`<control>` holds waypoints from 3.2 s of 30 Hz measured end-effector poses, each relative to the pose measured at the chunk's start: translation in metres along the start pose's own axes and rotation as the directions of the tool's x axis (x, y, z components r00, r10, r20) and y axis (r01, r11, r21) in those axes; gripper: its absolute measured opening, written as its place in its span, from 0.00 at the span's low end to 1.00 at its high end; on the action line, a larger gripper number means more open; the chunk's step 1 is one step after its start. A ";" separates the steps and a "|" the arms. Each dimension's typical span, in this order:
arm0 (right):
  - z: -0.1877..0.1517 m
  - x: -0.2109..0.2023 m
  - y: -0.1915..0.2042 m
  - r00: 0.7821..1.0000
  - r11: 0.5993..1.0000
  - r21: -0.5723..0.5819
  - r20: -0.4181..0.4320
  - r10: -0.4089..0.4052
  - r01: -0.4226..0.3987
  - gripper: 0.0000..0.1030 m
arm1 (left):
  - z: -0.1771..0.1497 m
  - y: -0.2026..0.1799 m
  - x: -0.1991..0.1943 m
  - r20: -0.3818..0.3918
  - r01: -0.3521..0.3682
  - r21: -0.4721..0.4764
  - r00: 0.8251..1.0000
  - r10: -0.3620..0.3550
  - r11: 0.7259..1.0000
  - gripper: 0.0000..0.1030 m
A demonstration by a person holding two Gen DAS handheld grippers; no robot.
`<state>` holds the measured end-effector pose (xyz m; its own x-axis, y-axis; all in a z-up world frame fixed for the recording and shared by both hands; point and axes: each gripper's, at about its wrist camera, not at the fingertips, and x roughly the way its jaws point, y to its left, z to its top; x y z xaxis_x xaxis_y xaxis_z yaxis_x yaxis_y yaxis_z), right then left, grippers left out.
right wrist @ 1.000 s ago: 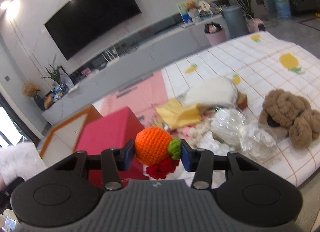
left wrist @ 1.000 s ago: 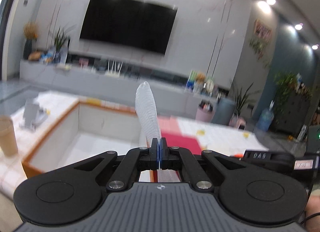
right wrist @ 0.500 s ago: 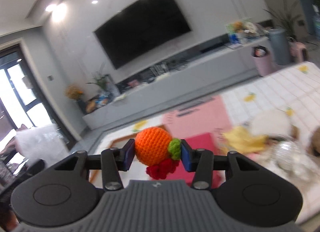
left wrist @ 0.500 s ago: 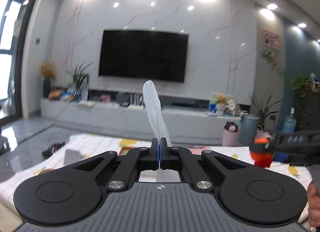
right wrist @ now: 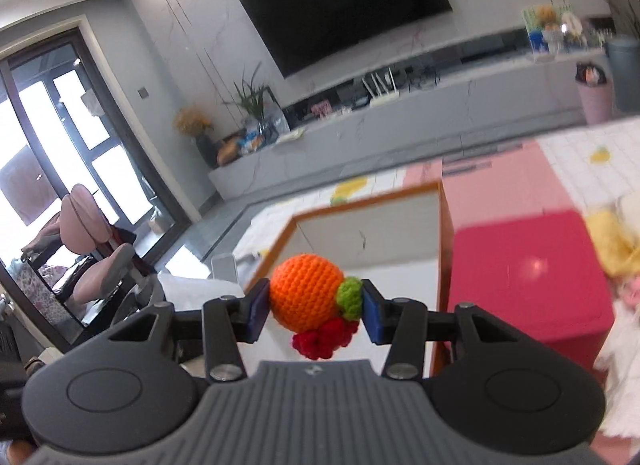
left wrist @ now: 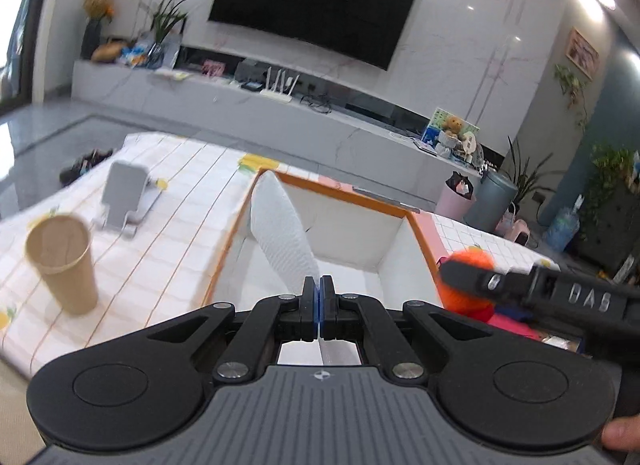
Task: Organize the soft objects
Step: 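Lift the crocheted ball with the right tool and carry it over the orange box, then open the right tool to drop the crocheted ball into the box, then move both tools back over the pile of tissue and plastic bags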
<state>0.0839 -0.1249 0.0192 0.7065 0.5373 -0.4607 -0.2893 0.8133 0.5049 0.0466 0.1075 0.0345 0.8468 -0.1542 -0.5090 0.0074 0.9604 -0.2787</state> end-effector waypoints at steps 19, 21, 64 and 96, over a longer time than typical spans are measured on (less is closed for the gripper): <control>-0.013 0.012 -0.025 0.999 0.999 0.035 -0.033 0.005 -0.004 0.46 | -0.026 -0.012 0.065 -0.264 -0.258 0.234 0.911 0.317 0.937 0.10; -0.015 0.012 -0.022 0.999 1.000 0.020 -0.035 -0.003 0.004 0.46 | -0.026 -0.015 0.064 -0.268 -0.250 0.234 0.912 0.309 0.940 0.23; -0.043 0.126 0.053 0.958 0.978 0.209 -0.277 0.069 -0.010 0.75 | 0.006 0.054 -0.029 -0.142 -0.584 0.033 0.801 0.582 0.811 0.69; 0.026 -0.108 -0.004 0.920 0.930 -0.055 0.175 -0.350 0.364 0.95 | 0.001 -0.127 -0.054 -0.039 -0.251 0.113 0.966 0.257 0.961 0.68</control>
<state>0.0251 -0.1921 0.0860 0.8643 0.1712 -0.4730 -0.0478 0.9640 0.2616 0.0005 -0.0056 0.0977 0.7988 0.0885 -0.5951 -0.1453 0.9882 -0.0480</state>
